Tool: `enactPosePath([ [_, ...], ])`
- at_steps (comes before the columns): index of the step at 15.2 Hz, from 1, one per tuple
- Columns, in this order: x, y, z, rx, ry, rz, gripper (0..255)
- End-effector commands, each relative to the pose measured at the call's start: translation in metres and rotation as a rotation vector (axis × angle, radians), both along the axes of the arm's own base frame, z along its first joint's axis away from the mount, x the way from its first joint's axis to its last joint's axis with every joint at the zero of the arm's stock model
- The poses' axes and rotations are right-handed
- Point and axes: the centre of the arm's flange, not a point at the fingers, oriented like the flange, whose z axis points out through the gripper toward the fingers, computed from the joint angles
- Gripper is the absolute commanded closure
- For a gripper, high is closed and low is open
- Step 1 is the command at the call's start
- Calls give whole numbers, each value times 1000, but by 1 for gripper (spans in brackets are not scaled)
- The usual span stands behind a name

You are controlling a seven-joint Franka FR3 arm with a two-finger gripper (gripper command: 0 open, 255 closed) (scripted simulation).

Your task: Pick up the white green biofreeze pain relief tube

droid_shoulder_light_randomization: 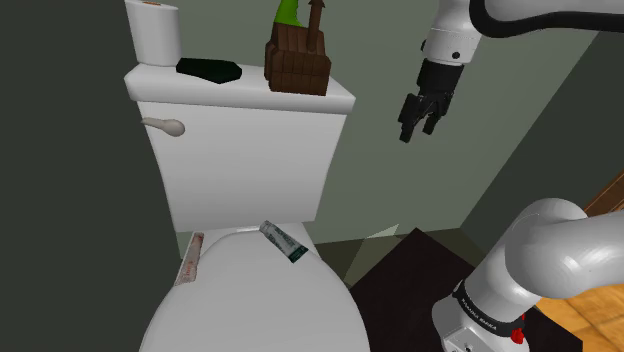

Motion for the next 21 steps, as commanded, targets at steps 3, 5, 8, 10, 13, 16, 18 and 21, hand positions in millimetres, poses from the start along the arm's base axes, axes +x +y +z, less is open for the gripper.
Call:
enactPosePath([
  [3,7,9,-22,9,-15,21,0],
  [5,15,19,-44,18,-30,43,0],
  [8,27,34,-76,31,-53,75,0],
  [10,34,45,-97,40,-68,96,0],
  [13,46,61,-128,53,-90,129,0],
  [16,58,78,-159,67,-113,161,0],
  [18,67,90,-180,76,-128,182,0],
  [21,79,109,-210,89,-150,214,0],
])
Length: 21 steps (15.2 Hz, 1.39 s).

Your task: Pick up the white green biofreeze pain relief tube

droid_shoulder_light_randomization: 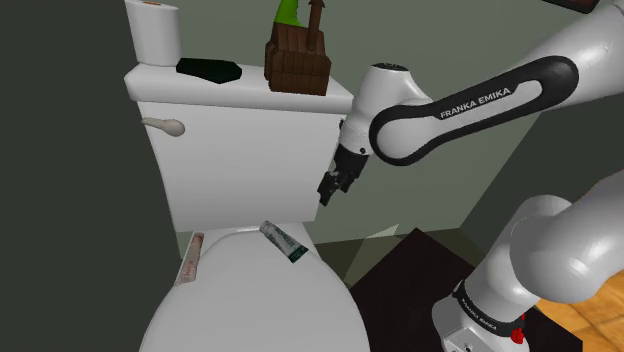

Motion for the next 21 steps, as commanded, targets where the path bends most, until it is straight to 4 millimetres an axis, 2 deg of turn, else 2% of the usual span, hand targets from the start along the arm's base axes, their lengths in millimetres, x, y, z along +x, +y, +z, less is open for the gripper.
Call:
enactPosePath([
  [1,8,11,-19,10,-19,22,0],
  [13,56,92,-131,63,-107,148,0],
  [21,56,92,-171,63,-107,148,0],
])
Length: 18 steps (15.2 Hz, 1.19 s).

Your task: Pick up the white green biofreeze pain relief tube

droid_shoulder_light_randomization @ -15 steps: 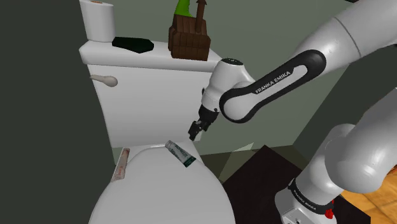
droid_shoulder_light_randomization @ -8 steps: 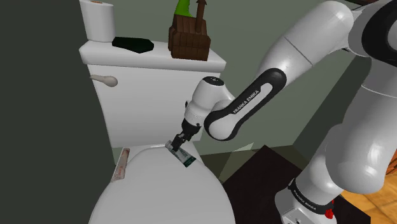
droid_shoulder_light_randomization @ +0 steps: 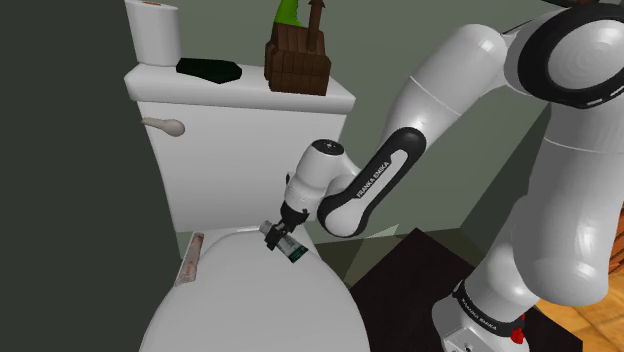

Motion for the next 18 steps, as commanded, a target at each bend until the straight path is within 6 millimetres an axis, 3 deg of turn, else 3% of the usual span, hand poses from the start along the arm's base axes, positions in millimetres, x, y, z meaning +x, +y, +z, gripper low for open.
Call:
enactPosePath([
  [1,0,0,-4,0,-1,0,0],
  [2,0,0,-4,0,-1,0,255],
  [11,0,0,-4,0,-1,0,255],
  [18,0,0,33,0,-1,0,255],
])
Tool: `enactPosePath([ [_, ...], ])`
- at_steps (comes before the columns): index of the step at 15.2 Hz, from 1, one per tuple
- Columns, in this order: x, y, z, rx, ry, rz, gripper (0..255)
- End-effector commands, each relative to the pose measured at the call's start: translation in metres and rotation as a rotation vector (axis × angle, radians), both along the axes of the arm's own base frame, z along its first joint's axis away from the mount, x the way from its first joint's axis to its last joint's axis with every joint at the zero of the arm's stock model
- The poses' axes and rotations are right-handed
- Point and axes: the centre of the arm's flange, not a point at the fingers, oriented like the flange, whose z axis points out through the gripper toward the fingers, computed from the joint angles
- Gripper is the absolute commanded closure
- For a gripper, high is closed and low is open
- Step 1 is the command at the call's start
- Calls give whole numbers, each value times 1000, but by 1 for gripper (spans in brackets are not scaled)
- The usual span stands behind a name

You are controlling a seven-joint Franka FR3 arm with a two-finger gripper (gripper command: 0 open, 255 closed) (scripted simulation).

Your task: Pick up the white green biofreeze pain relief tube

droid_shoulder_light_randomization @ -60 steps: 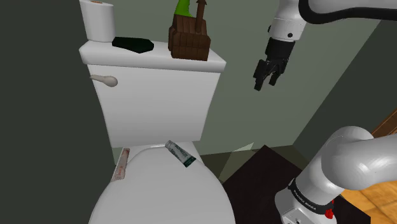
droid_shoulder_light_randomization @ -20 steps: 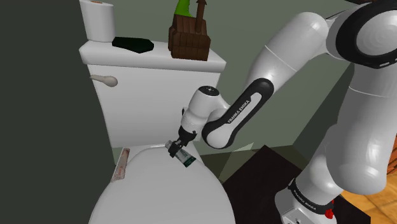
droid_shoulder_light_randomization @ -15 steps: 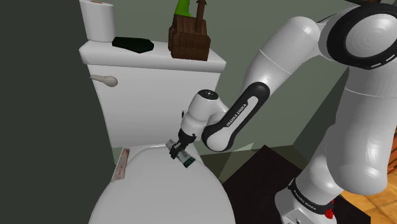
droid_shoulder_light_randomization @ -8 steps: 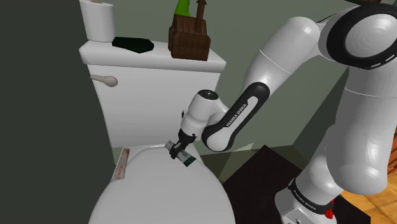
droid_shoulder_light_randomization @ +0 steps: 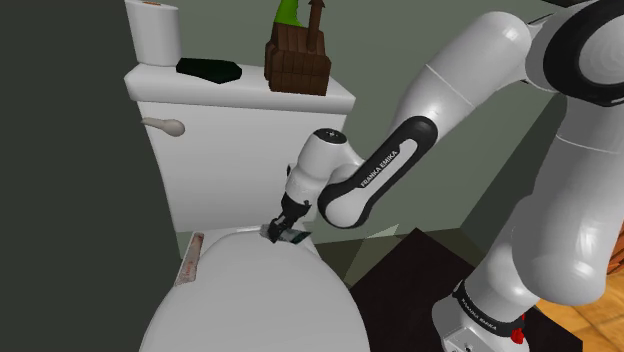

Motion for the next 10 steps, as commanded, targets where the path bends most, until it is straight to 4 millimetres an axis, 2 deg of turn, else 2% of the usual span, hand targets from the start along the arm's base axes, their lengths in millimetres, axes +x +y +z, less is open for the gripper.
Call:
enactPosePath([
  [1,0,0,11,0,0,0,255],
  [8,0,0,48,0,0,0,255],
  [10,0,0,49,0,0,0,255],
])
